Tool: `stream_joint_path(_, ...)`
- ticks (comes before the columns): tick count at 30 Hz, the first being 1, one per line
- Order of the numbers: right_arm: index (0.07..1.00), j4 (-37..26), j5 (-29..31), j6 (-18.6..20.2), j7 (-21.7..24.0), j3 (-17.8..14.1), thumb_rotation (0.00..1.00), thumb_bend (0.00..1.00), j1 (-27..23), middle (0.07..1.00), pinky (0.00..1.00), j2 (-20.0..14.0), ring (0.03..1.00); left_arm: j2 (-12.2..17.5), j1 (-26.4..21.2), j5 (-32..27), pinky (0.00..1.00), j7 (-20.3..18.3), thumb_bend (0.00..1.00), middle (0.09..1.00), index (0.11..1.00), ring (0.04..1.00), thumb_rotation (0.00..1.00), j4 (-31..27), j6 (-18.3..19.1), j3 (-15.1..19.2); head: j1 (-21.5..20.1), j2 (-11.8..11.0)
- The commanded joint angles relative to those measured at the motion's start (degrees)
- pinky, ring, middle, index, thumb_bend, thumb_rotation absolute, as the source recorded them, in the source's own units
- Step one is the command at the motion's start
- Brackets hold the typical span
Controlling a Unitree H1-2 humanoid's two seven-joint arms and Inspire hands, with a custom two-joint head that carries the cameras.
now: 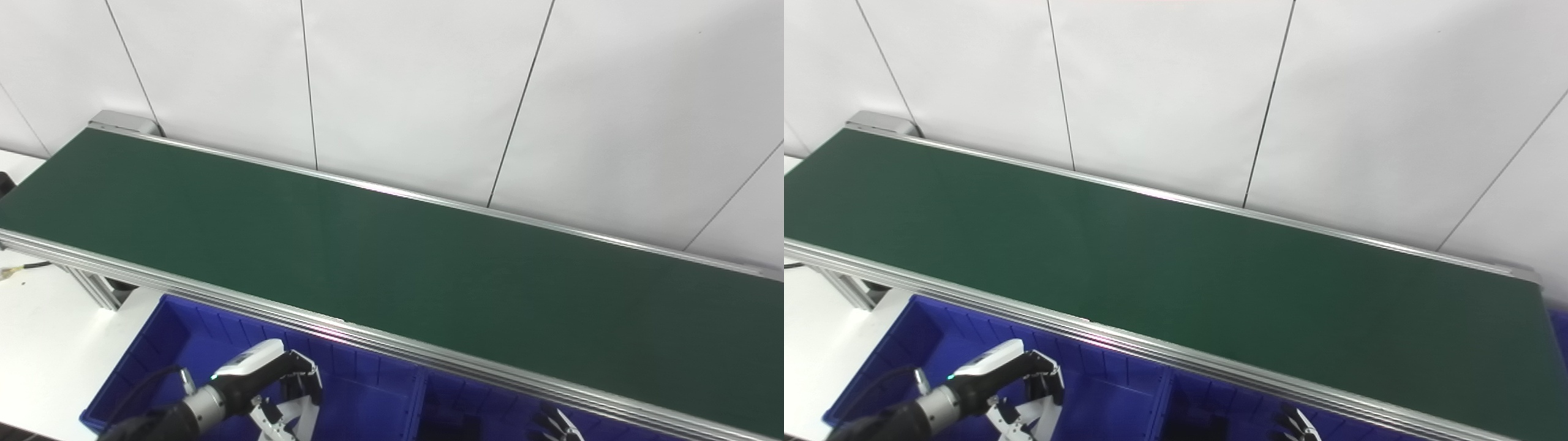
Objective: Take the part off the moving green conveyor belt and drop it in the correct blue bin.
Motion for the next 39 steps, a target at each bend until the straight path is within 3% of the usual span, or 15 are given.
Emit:
stream_joint_path(1, 0.852, -1.63, 0.04, -2.62, 0.28, -0.37, 0.01, 0.65, 0.08, 0.806, 0.65, 0.35, 0.735, -0.24, -1.06, 0.91, 0.40, 4.13, 0.48, 0.491, 0.521, 0.433, 0.00, 0.20, -3.42, 1.34, 0.00, 0.05)
stream_joint_path(4, 0.852, -1.71, -0.40, -2.62, 0.18, -0.32, 0.01, 0.65, 0.16, 0.805, 0.65, 0.49, 0.733, -1.07, -0.86, 2.51, 0.38, 5.64, 0.47, 0.512, 0.530, 0.434, 0.00, 0.70, -2.94, 1.56, 0.28, 0.18)
stream_joint_path(6, 0.851, -1.80, -0.58, -2.61, 0.18, -0.26, 0.00, 0.64, 0.22, 0.805, 0.65, 0.63, 0.733, -0.93, -0.25, 5.50, 0.35, 5.39, 0.47, 0.546, 0.528, 0.452, 0.00, -1.04, -0.10, 1.31, 0.22, 0.27)
stream_joint_path(7, 0.851, -1.76, -0.57, -2.67, 0.20, -0.21, 0.00, 0.64, 0.21, 0.805, 0.65, 0.64, 0.733, -0.59, 0.16, 6.46, 0.46, 4.54, 0.49, 0.647, 0.513, 0.574, 0.02, -2.17, 1.30, 1.21, 0.22, 0.26)
stream_joint_path(9, 0.852, -1.62, -0.55, -2.78, 0.16, -0.15, 0.00, 0.63, 0.16, 0.806, 0.65, 0.63, 0.733, -0.16, 0.77, 7.32, 0.65, 3.29, 0.67, 0.815, 0.752, 0.789, 0.00, -3.79, 3.25, 1.25, 0.25, 0.36)
stream_joint_path(11, 0.852, -1.45, -0.68, -2.80, -0.07, -0.28, 0.00, 0.63, 0.12, 0.804, 0.64, 0.68, 0.729, -0.10, 1.52, 8.83, 0.72, 4.16, 0.74, 0.894, 0.844, 0.873, 0.01, -4.53, 4.20, 1.54, 0.34, 0.33)
stream_joint_path(12, 0.852, -1.32, -0.66, -2.82, -0.10, -0.33, 0.00, 0.63, 0.09, 0.803, 0.64, 0.67, 0.727, -0.17, 1.86, 9.49, 0.75, 4.85, 0.78, 0.928, 0.880, 0.907, 0.01, -4.58, 4.25, 1.72, 0.41, 0.28)
stream_joint_path(15, 0.852, -1.07, -0.20, -2.88, 0.03, -0.26, 0.00, 0.63, -0.02, 0.803, 0.64, 0.67, 0.725, -0.28, 2.65, 10.20, 0.95, 4.82, 0.87, 0.996, 0.983, 0.991, 0.25, -5.25, 5.17, 2.13, 0.40, 0.16)
stream_joint_path(21, 0.851, -0.91, -0.63, -2.84, -0.11, -0.18, 0.00, 0.64, -0.10, 0.802, 0.65, 0.83, 0.728, 1.44, 3.96, 9.74, 1.00, -0.21, 0.92, 1.000, 1.000, 1.000, 0.38, -10.53, 9.86, 2.75, 0.04, 0.15)
stream_joint_path(25, 0.850, -1.40, -0.53, -2.85, 0.02, -0.16, 0.00, 0.64, 0.08, 0.803, 0.64, 0.84, 0.728, 2.50, 5.03, 2.92, 1.00, -4.04, 0.90, 1.000, 1.000, 1.000, 0.29, -13.89, 10.05, 4.19, -1.57, 0.55)
stream_joint_path(27, 0.848, -1.92, -0.75, -2.71, -0.02, -0.14, 0.00, 0.64, 0.29, 0.804, 0.64, 1.25, 0.727, 1.79, 5.70, -2.98, 0.98, -5.12, 0.89, 1.000, 0.992, 1.000, 0.24, -15.34, 9.61, 5.53, -5.62, 1.28)
stream_joint_path(30, 0.842, -2.45, -1.62, -2.66, -0.67, 0.00, 0.01, 0.65, 0.42, 0.798, 0.63, 2.24, 0.720, -1.43, 5.94, -12.64, 0.88, -4.64, 0.86, 0.964, 0.922, 0.964, 0.18, -15.06, 6.43, 7.23, -9.24, 1.89)
stream_joint_path(32, 0.843, -2.80, -2.41, -2.66, -1.58, -0.18, 0.02, 0.66, 0.61, 0.801, 0.63, 3.40, 0.723, -4.43, 6.21, -20.75, 0.89, -5.42, 0.77, 0.887, 0.851, 0.903, 0.11, -14.61, 5.18, 8.10, -11.89, 2.26)
stream_joint_path(35, 0.844, -3.22, -3.79, -2.56, -3.22, -0.46, 0.03, 0.66, 0.81, 0.803, 0.64, 5.25, 0.726, -8.43, 6.51, -29.82, 0.90, -6.94, 0.72, 0.860, 0.822, 0.884, 0.09, -13.52, 4.13, 8.45, -16.49, 2.73)
stream_joint_path(39, 0.851, -4.17, -5.12, -2.42, -4.65, -0.61, 0.07, 0.64, 1.18, 0.817, 0.66, 7.37, 0.746, -13.40, 5.47, -33.05, 0.81, -7.68, 0.60, 0.758, 0.732, 0.801, 0.05, -10.40, 0.56, 7.05, -20.86, 3.40)
